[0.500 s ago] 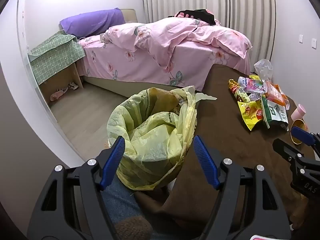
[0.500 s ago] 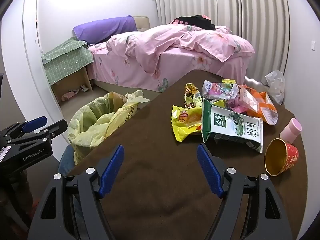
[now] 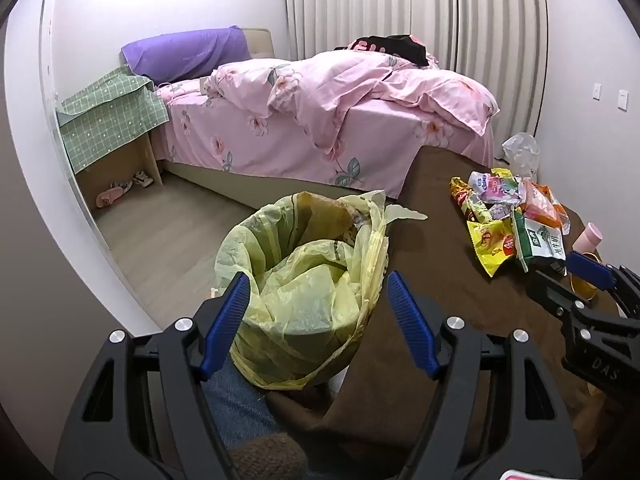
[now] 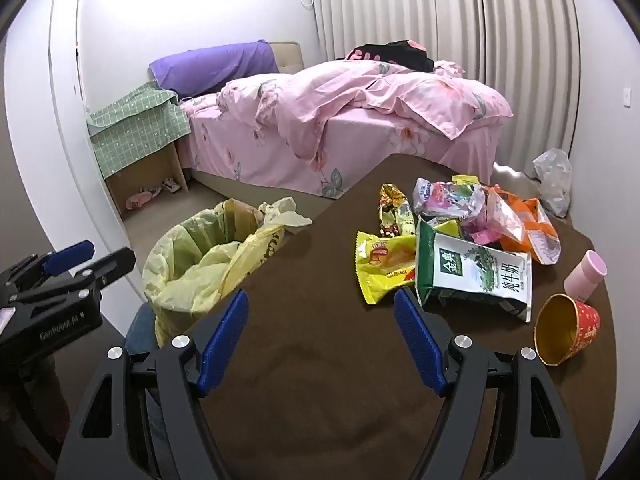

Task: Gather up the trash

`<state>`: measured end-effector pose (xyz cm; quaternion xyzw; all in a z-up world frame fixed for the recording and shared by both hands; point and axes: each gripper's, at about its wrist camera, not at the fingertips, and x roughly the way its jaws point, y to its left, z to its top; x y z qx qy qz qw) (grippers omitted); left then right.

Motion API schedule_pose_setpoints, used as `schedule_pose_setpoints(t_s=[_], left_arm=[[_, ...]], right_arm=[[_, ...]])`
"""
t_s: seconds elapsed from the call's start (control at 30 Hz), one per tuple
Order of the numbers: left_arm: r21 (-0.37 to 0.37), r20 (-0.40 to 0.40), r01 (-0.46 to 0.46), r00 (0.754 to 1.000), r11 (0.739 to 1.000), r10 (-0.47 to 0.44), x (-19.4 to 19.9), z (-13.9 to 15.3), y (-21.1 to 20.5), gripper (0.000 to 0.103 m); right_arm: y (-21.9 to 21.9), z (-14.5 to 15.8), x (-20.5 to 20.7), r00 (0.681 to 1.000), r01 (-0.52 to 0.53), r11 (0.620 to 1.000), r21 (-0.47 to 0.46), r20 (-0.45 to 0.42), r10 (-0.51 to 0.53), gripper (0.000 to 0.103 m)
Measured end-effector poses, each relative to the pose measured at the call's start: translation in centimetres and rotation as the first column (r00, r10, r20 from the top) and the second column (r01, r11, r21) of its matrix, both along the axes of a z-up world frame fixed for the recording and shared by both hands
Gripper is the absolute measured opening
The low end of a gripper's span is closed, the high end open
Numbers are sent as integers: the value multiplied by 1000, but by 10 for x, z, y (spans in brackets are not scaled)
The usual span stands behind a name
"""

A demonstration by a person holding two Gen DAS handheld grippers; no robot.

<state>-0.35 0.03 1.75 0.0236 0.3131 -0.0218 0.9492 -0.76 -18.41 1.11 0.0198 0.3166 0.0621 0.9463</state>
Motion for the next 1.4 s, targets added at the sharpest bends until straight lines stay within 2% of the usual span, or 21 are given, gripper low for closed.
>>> schedule_pose_setpoints(t_s=[0.27,1.4], left_arm=[[-4,15,-3,1000,1000,3,-2,-3,2,67],[-12,-7,-10,1000,1000,10,-1,-12,3,67]], right_arm=[[2,4,4,999,1,1000,15,40,-2,72],[-7,-6,4,1000,17,1000,11,21,-17,72]])
